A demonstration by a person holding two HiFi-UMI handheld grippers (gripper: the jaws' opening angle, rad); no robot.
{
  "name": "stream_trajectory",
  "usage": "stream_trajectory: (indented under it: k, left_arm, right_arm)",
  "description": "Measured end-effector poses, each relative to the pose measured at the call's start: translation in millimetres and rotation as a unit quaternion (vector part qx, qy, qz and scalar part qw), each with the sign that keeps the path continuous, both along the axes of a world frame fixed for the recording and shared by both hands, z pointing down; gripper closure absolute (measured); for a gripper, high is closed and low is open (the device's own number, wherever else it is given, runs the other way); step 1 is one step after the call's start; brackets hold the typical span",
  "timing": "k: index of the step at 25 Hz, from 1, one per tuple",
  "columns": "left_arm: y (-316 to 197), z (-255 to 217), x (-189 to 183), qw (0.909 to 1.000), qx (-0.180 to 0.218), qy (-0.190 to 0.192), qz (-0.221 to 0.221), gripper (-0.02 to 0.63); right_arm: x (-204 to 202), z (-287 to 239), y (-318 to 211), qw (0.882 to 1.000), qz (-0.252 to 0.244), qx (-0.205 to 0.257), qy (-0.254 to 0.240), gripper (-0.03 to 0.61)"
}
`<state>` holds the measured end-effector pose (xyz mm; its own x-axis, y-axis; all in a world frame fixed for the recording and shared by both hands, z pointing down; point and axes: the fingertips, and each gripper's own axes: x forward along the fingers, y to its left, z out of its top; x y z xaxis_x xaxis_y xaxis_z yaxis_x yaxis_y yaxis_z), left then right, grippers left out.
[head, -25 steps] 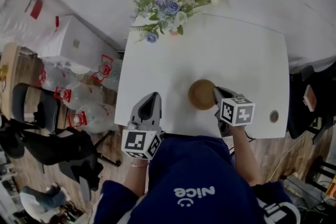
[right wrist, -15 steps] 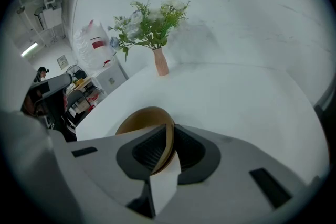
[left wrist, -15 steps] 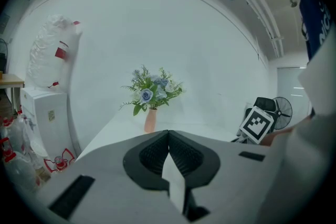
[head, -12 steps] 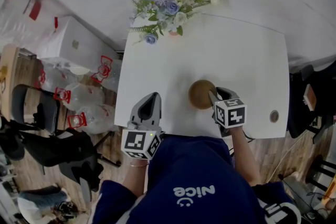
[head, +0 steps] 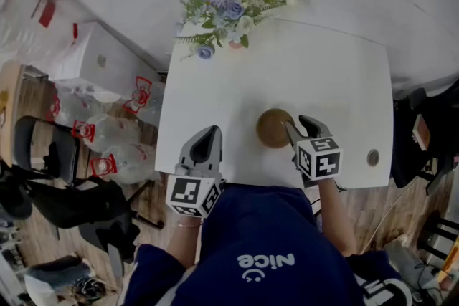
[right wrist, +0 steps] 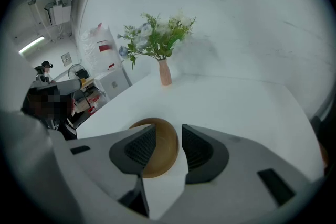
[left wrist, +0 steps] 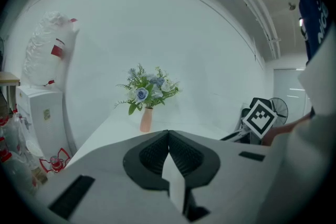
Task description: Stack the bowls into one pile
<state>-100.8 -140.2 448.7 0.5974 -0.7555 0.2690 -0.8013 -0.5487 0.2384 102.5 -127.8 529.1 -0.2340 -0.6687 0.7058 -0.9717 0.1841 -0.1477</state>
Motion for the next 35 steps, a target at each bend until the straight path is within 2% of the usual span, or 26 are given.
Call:
stream_trajectory:
  k: [3, 7, 13, 16, 19, 23, 32, 35]
  left_arm:
    - [0.4, -2.8, 3.9, 1.0, 0.003, 0.002, 0.009, 0.597]
    - [1.7, -6.1, 10.2, 0.9997, 0.005, 0.007, 0.022, 0.597]
    - [8.1, -10.5, 20.2, 0.9986, 0.008, 0.017, 0.05, 0.597]
    - [9.1, -14.7, 23.6, 0.9976, 0.017, 0.019, 0.065, 0.597]
    - [10.4, -15.0, 23.5, 0.9969, 0.018, 0.022, 0.073, 0.597]
    - [17.6, -10.4, 23.7, 0.9962, 0.013, 0.025, 0.082, 0.597]
    - [16.3, -14.5, 29.5, 0.9949, 0.021, 0.028, 0.094, 0.597]
    - [12.3, -15.9, 25.3, 0.9954, 0.023, 0.029, 0.088, 0.597]
  right_arm:
    - [3.2, -22.9, -1.1, 0.999, 0.011, 0.038, -0.002, 0.411]
    - [7.1, -57.6, 0.4, 0.993, 0.017, 0.115, 0.013, 0.411]
    - [22.0, -100.6, 23.2, 0.975, 0.06, 0.212, 0.039, 0.411]
    - [31.5, -110.2, 39.5, 0.964, 0.091, 0.244, 0.048, 0.411]
    - [37.3, -107.4, 57.2, 0.96, 0.116, 0.252, 0.047, 0.411]
    - [35.5, -94.6, 74.7, 0.961, 0.13, 0.239, 0.048, 0.411]
    - [43.1, -104.0, 75.4, 0.953, 0.144, 0.259, 0.066, 0.414]
    - [46.3, -104.1, 75.3, 0.952, 0.148, 0.259, 0.074, 0.441]
